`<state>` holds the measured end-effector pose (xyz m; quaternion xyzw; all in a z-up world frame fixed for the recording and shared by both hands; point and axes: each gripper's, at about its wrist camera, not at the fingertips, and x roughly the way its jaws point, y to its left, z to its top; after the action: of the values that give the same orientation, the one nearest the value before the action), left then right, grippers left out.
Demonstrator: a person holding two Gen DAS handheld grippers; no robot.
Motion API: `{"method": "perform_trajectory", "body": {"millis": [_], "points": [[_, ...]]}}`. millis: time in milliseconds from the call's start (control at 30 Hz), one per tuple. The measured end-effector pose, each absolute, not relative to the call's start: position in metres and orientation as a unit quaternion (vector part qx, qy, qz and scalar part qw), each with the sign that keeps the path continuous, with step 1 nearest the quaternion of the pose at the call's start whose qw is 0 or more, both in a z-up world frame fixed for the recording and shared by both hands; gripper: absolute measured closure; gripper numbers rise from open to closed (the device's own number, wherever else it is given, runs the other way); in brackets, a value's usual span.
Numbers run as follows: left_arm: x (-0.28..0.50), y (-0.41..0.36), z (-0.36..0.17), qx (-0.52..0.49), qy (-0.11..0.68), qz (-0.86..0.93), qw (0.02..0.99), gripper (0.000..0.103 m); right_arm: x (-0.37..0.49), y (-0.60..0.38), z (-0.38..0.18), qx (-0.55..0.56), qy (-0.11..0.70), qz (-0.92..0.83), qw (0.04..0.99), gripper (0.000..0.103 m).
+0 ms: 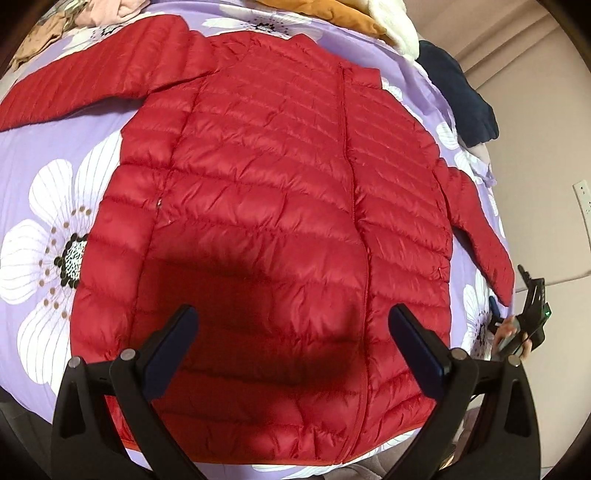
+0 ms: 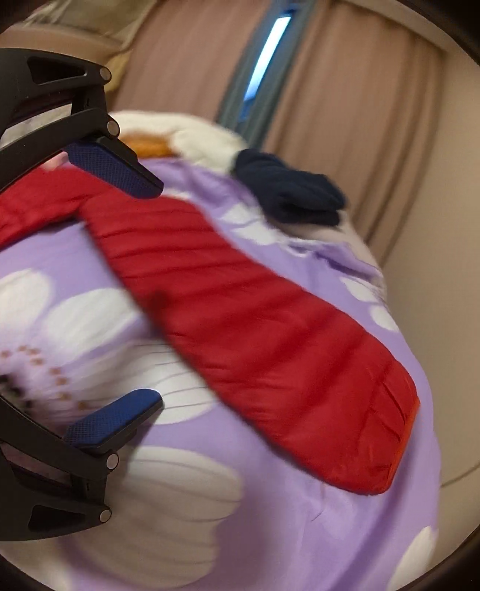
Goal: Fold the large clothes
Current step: 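Grasp the sleeve cuff nearest the right tool and lift it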
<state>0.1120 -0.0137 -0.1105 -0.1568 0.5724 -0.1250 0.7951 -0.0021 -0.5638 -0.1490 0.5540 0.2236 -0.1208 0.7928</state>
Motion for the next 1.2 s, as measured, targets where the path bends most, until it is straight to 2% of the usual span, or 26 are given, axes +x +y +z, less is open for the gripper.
{"method": "perform_trajectory", "body": {"millis": [167,200,267,333,367,400,433,567,667,700,833,1067,1200], "points": [[0.117,-0.025,-0.111,-0.136,0.575,-0.126,0.797,0.000,-0.002,-0.588,-0.153,0.615,0.147,-0.128,0.764,0.000],[0.119,-0.029,-0.113,-0.130,0.578,-0.125,0.796,0.000,-0.002,-0.592,-0.154,0.625,0.132,-0.135,0.757,0.005],[0.116,-0.030,-0.114,-0.124,0.581,-0.128,0.794,0.000,-0.001,-0.598,-0.155,0.628,0.123,-0.148,0.754,0.018],[0.116,-0.034,-0.114,-0.118,0.581,-0.133,0.794,0.000,0.001,-0.605,-0.160,0.626,0.137,-0.165,0.750,0.049],[0.117,-0.036,-0.113,-0.115,0.580,-0.134,0.796,0.000,0.002,-0.607,-0.164,0.625,0.153,-0.178,0.744,0.057],[0.117,-0.037,-0.112,-0.114,0.578,-0.134,0.797,0.000,0.002,-0.609,-0.166,0.625,0.161,-0.185,0.741,0.071],[0.117,-0.037,-0.112,-0.115,0.575,-0.135,0.798,0.000,0.002,-0.610,-0.170,0.624,0.169,-0.193,0.738,0.077],[0.118,-0.032,-0.113,-0.116,0.574,-0.118,0.802,0.000,-0.003,-0.609,-0.168,0.613,0.176,-0.185,0.748,0.081],[0.114,-0.024,-0.113,-0.114,0.573,-0.106,0.804,0.000,-0.004,-0.605,-0.158,0.577,0.209,-0.196,0.765,0.083],[0.113,-0.022,-0.112,-0.112,0.572,-0.102,0.806,0.000,-0.006,-0.601,-0.152,0.561,0.218,-0.198,0.773,0.087],[0.108,-0.008,-0.107,-0.131,0.560,-0.100,0.812,0.000,0.004,-0.581,-0.105,0.459,0.236,-0.202,0.832,0.089],[0.110,0.021,-0.097,-0.188,0.539,-0.094,0.816,0.001,0.034,-0.515,-0.018,0.314,0.221,-0.149,0.911,0.089],[0.119,0.035,-0.088,-0.205,0.524,-0.083,0.823,0.001,0.059,-0.469,0.011,0.254,0.225,-0.101,0.935,0.089]]}}
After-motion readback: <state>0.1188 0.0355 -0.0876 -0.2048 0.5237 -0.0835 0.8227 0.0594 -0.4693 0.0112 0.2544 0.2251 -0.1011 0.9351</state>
